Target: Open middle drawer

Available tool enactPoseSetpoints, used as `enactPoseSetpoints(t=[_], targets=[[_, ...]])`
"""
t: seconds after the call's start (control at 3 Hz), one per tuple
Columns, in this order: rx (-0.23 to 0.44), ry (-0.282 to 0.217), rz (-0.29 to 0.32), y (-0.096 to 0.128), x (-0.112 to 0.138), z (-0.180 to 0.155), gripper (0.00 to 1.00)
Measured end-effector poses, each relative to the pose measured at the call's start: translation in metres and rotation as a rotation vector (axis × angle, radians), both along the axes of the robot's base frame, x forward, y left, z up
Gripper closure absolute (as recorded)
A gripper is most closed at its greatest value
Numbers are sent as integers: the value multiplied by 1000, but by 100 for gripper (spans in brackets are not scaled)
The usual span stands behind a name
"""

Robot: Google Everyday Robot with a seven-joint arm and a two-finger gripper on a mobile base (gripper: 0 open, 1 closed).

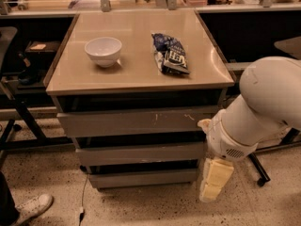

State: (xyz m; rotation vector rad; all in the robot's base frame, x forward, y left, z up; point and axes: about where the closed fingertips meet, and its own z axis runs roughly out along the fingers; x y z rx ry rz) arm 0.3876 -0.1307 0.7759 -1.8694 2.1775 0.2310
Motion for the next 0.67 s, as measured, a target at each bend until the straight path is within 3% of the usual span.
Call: enactPoseSetpoints(t=[0.33,0.67], targets=[[33,23,10,10,0,-17,0],[39,58,32,30,7,-78,0]])
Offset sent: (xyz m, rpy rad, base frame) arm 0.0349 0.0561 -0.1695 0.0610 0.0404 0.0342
